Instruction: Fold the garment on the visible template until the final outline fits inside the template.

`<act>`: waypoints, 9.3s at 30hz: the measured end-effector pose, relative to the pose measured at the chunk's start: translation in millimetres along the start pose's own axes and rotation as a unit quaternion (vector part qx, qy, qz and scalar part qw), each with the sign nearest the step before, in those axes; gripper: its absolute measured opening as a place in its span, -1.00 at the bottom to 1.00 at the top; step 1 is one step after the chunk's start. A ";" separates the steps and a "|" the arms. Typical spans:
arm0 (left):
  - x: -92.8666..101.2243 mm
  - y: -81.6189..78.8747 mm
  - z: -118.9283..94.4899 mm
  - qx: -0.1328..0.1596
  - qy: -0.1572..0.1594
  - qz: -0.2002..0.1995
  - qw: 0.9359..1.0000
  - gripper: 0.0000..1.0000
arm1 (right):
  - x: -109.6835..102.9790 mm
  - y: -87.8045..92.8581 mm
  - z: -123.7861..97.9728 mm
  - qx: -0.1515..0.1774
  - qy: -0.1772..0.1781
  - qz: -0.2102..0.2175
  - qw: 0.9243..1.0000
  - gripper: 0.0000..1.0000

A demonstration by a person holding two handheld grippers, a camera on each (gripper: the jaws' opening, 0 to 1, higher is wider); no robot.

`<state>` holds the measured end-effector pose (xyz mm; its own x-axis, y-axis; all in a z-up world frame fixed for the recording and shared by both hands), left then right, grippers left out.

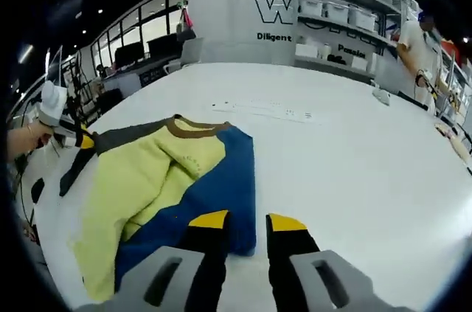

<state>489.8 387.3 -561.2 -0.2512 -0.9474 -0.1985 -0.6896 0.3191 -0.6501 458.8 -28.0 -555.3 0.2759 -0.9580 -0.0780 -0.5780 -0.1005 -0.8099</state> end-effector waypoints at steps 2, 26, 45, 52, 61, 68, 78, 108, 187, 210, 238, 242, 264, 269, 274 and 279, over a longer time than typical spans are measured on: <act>5.1 0.6 -4.2 0.004 0.002 0.000 1.000 -0.35 | -3.3 0.8 -1.0 -0.002 -0.005 0.000 1.000 -0.41; 116.9 11.8 -47.9 0.043 0.134 -0.082 0.987 -0.11 | -46.2 27.9 -16.5 -0.029 -0.040 0.046 0.998 -0.01; 174.1 23.2 -52.7 0.011 0.209 -0.166 0.964 -0.19 | -78.2 49.5 -15.6 -0.052 -0.054 0.072 0.995 -0.24; 183.3 26.5 -49.8 -0.001 0.214 -0.169 0.962 -0.41 | -88.3 53.0 -13.0 -0.052 -0.044 0.077 0.995 -0.62; 186.5 26.8 -45.6 -0.002 0.205 -0.183 0.961 -0.76 | -93.5 57.3 -5.8 -0.060 -0.021 0.066 0.996 -1.00; 182.5 24.7 -49.4 0.003 0.207 -0.177 0.962 -0.97 | -91.2 58.8 -4.4 -0.060 -0.027 0.062 0.996 -1.00; 169.5 19.9 -62.4 0.004 0.214 -0.162 0.963 -0.99 | -79.7 60.3 -17.4 -0.083 -0.022 0.022 0.996 -1.00; 120.6 31.9 -66.6 -0.039 0.167 -0.072 0.983 -0.99 | 21.7 49.5 -37.4 -0.133 0.077 -0.092 0.984 -1.00; 160.1 87.5 -110.5 -0.002 0.170 0.003 0.986 0.30 | -162.9 78.1 -57.9 -0.065 -0.192 -0.149 0.968 -0.18; 173.4 90.7 -99.5 0.011 0.158 0.036 0.987 -0.17 | -169.0 90.0 -40.3 -0.068 -0.164 -0.201 0.963 -0.91; 141.1 90.1 -156.5 0.051 0.148 0.014 0.988 -0.91 | -132.1 75.9 -103.8 -0.082 -0.151 -0.062 0.983 -1.00; 139.7 93.5 -163.2 0.044 0.146 0.014 0.988 -0.90 | -124.2 81.9 -113.3 -0.090 -0.145 -0.059 0.984 -1.00; 161.4 105.0 -180.7 0.044 0.163 0.061 0.984 -0.69 | -100.4 96.8 -155.5 -0.107 -0.100 -0.017 0.989 -1.00; 147.6 114.6 -180.5 0.025 0.143 0.016 0.989 -0.55 | -93.5 105.2 -154.4 -0.122 -0.084 -0.018 0.989 -1.00; 133.9 125.8 -176.2 0.001 0.123 -0.007 0.992 -0.39 | -91.7 111.6 -155.0 -0.137 -0.076 -0.015 0.988 -1.00; 140.4 137.9 -174.9 -0.020 0.136 0.013 0.990 -0.30 | -84.9 117.2 -153.6 -0.149 -0.062 -0.016 0.987 -1.00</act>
<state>240.7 302.9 -550.4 -0.4389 -0.8985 -0.0057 -0.7052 0.3484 -0.6175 249.7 0.3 -554.3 0.3786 -0.9150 -0.1396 -0.7619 -0.2224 -0.6083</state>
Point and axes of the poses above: the point that each gripper's makers call its tool centre point, and the gripper's own axes: z roughly forward along the fingers, x roughly to its right, y roughly out of its underside, the point moved 7 cm from there along -z, roughly backward along the fingers, and after that the axes turned 3 degrees about x, right-handed, at the moved point
